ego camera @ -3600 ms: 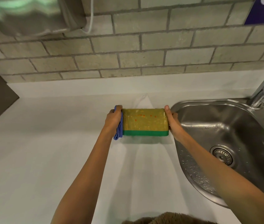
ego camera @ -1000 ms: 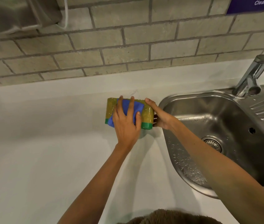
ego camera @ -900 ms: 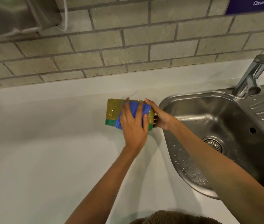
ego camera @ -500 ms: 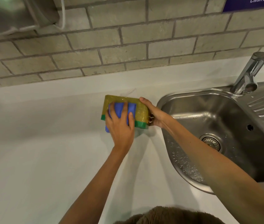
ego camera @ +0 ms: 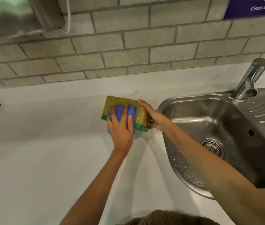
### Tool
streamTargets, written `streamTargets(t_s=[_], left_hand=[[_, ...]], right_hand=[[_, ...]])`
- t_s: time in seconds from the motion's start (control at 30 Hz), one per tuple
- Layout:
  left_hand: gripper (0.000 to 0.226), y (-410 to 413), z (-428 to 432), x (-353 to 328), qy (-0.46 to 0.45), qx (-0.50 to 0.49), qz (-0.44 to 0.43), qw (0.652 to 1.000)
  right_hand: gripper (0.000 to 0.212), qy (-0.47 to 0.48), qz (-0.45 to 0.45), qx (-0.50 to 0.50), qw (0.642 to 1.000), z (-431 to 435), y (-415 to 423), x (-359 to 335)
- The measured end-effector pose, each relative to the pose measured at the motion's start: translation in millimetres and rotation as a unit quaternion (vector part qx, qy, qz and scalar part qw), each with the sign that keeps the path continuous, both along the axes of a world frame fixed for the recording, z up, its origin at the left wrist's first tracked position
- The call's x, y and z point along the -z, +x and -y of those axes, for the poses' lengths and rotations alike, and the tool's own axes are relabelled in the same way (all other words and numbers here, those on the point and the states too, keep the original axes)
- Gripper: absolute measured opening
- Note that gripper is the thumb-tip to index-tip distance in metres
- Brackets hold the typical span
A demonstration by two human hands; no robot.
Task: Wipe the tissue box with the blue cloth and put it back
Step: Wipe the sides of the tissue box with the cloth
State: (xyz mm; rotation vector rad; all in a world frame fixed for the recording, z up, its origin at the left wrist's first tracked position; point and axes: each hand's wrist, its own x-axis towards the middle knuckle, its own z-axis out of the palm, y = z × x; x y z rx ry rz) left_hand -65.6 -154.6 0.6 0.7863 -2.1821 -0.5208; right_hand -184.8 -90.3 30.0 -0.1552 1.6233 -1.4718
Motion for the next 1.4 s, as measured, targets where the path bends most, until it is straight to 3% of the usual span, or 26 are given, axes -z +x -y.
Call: streamTargets(t_s=[0.07, 0.13, 0.2, 0.27, 0.37, 0.47, 0.6, 0.7, 0.77, 1.2, 1.27, 1.33, 1.4], left_hand=[[0.041, -11, -2, -8, 0.025, -0.028, -0.004, 0.999], [0.046, -13, -7, -10, -0.010, -0.006, 0.019, 1.000], [0.052, -9, -13, -4, -0.026, 0.030, 0.038, 0.998], [0.052, -7, -16, 2, 0.015, 0.035, 0.030, 0.999], [0.051, -8, -12, -1, 0.123, 0.013, -0.016, 0.992], [0.047, -8, -1, -6, 0.203, -0.003, -0.038, 0.978], [0.053, -11, 17, -13, 0.416, -0.035, -0.107, 0.903], [0.075, -9, 24, -16, 0.488, -0.056, -0.121, 0.862], [0.077, -7, 28, -15, 0.502, -0.074, -0.126, 0.852], [0.029, -9, 48, -9, 0.515, -0.138, -0.167, 0.829], [0.008, -6, 52, -11, 0.544, -0.123, -0.190, 0.808], [0.023, 1, 53, -14, 0.601, -0.107, -0.222, 0.760], [0.019, 10, 51, -15, 0.670, -0.073, -0.247, 0.697]], right_hand=[[0.101, 0.000, 0.003, 0.031, 1.000, 3, 4, -5], [0.109, -0.008, -0.005, 0.065, 0.998, 7, 4, -6], [0.122, -0.007, -0.033, 0.097, 0.995, 10, 4, -6], [0.126, 0.000, -0.085, 0.127, 0.988, 13, 7, -3], [0.118, -0.037, -0.124, 0.163, 0.978, 15, 16, 1], [0.091, -0.067, -0.150, 0.168, 0.972, 16, 26, 8], [0.068, -0.091, -0.237, 0.167, 0.953, 15, 49, 18], [0.061, -0.106, -0.288, 0.142, 0.941, 12, 66, 27], [0.061, -0.106, -0.308, 0.122, 0.938, 10, 74, 33], [0.060, -0.102, -0.338, 0.048, 0.934, 7, 92, 57], [0.063, -0.094, -0.343, 0.022, 0.934, 5, 88, 57], [0.064, -0.094, -0.335, -0.017, 0.937, 1, 82, 55], [0.063, -0.095, -0.321, -0.053, 0.941, -2, 80, 52]])
